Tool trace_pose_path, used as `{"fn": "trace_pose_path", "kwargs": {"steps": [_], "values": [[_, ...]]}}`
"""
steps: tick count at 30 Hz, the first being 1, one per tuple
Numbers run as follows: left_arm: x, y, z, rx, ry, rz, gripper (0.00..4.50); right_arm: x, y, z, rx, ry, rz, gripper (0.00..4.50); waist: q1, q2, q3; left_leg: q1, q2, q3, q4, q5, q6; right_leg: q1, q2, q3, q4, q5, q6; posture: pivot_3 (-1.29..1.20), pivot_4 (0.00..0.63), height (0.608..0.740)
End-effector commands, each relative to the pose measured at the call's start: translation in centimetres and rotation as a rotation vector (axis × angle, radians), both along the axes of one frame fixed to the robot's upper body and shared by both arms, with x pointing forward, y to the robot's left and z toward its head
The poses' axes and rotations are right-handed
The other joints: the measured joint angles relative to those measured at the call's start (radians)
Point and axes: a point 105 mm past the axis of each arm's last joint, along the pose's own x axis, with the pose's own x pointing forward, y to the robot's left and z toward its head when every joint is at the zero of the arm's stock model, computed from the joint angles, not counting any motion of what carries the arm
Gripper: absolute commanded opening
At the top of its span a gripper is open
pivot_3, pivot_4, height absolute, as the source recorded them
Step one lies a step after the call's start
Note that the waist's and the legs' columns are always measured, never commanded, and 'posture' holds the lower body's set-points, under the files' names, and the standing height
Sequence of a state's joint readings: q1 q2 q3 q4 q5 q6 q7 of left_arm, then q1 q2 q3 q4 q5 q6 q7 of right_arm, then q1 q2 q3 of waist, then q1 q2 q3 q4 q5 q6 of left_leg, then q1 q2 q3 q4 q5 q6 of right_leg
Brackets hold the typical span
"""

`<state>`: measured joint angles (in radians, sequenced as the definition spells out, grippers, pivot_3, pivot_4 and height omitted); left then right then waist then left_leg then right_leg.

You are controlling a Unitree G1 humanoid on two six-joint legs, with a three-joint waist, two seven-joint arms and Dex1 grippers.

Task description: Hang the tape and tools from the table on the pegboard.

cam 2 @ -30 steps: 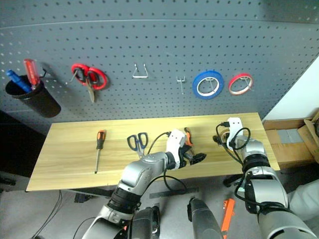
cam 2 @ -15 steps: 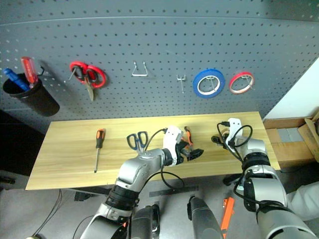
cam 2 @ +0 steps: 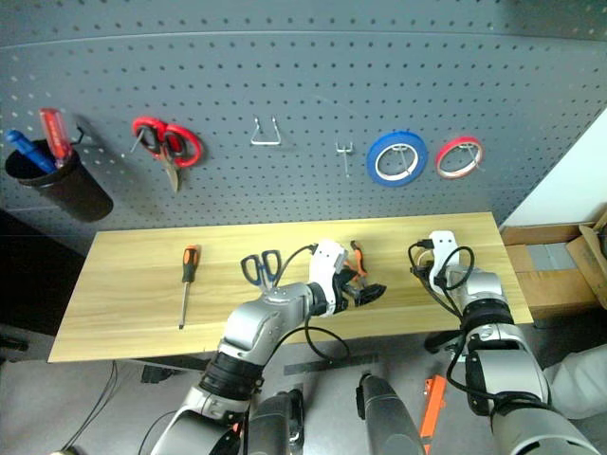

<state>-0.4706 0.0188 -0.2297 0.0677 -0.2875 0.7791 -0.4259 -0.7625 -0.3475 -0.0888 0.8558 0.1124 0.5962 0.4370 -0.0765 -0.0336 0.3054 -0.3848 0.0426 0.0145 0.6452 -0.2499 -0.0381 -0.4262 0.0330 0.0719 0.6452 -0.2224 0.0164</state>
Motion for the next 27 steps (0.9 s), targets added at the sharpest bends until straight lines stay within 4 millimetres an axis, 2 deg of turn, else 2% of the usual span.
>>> {"fn": "trace_pose_path", "kwargs": {"steps": [1, 2, 5, 7, 9, 12, 16, 19, 23, 27], "values": [[0.0, -0.2, 1.7, -0.024, -0.083, -0.021, 4.50, -0.3, -0.6, -0.3, -0.064, -0.038, 0.028, 0.25, 0.000, 0.000, 0.000, 0.000, 0.000, 0.000, 0.000, 0.000, 0.000, 0.000, 0.000, 0.000, 0.000, 0.000, 0.000, -0.01, 0.286, 0.740], [0.0, 0.0, 1.9, -0.025, -0.097, -0.025, 4.50, -0.2, -0.7, -0.1, -0.082, -0.064, 0.033, 0.25, -0.001, 0.000, -0.001, 0.000, 0.000, 0.000, 0.000, 0.000, 0.000, 0.000, 0.000, 0.000, 0.000, 0.000, 0.000, -0.01, 0.275, 0.740], [-0.7, 1.2, 4.1, -0.108, -0.164, -0.021, 4.50, -0.8, -0.4, 2.1, -0.172, -0.237, 0.114, 0.25, 0.001, 0.001, -0.002, -0.002, 0.000, -0.001, 0.000, 0.000, -0.001, -0.001, 0.000, -0.001, 0.000, 0.000, 0.000, -0.02, 0.250, 0.740], [-1.1, 1.9, 4.9, -0.123, -0.196, -0.023, 4.50, -1.7, 0.4, 3.1, -0.206, -0.316, 0.168, 0.25, 0.007, 0.003, -0.005, -0.012, 0.002, -0.001, 0.000, 0.000, -0.002, -0.012, -0.001, -0.001, 0.002, -0.001, 0.001, -0.03, 0.237, 0.740], [-1.5, 3.1, 6.0, -0.173, -0.212, -0.003, 4.50, -3.1, 1.8, 4.4, -0.197, -0.388, 0.229, 0.25, 0.010, 0.005, -0.008, -0.020, 0.002, 0.000, 0.001, 0.005, -0.010, -0.022, -0.001, 0.000, 0.004, 0.000, 0.002, -0.04, 0.209, 0.740], [-2.8, 5.6, 8.3, -0.335, -0.195, 0.039, 4.50, -5.8, 4.7, 6.8, -0.127, -0.503, 0.321, 0.25, 0.010, 0.007, -0.021, -0.030, 0.003, -0.001, 0.001, 0.005, -0.011, -0.031, -0.001, -0.001, 0.006, 0.001, 0.000, -0.06, 0.183, 0.740], [-4.5, 9.6, 9.6, -0.412, -0.193, 0.104, 4.50, -9.1, 7.5, 9.7, -0.023, -0.637, 0.413, 0.25, 0.011, 0.007, -0.046, -0.030, 0.002, -0.004, 0.001, 0.005, -0.011, -0.031, -0.001, -0.005, 0.005, 0.000, 0.001, -0.06, 0.146, 0.740], [-6.2, 11.9, 10.4, -0.454, -0.197, 0.149, 4.50, -10.8, 8.4, 10.6, 0.026, -0.691, 0.433, 0.25, 0.010, 0.004, -0.076, -0.030, 0.002, -0.005, 0.001, 0.004, -0.010, -0.031, -0.001, -0.006, 0.004, 0.000, 0.001, -0.06, 0.125, 0.740], [-7.8, 13.6, 10.9, -0.446, -0.204, 0.198, 4.50, -11.4, 9.2, 11.0, 0.064, -0.752, 0.455, 0.25, 0.010, -0.006, -0.107, -0.030, 0.001, -0.005, 0.003, 0.003, -0.007, -0.029, -0.001, -0.006, 0.004, 0.000, 0.001, -0.04, 0.099, 0.740], [-7.6, 14.7, 10.5, -0.409, -0.210, 0.279, 4.50, -9.8, 10.7, 10.8, 0.080, -0.781, 0.472, 0.25, 0.008, -0.013, -0.121, -0.016, 0.000, -0.004, 0.009, 0.003, -0.006, -0.014, 0.000, -0.007, 0.003, 0.004, -0.001, -0.01, 0.081, 0.740]]}}
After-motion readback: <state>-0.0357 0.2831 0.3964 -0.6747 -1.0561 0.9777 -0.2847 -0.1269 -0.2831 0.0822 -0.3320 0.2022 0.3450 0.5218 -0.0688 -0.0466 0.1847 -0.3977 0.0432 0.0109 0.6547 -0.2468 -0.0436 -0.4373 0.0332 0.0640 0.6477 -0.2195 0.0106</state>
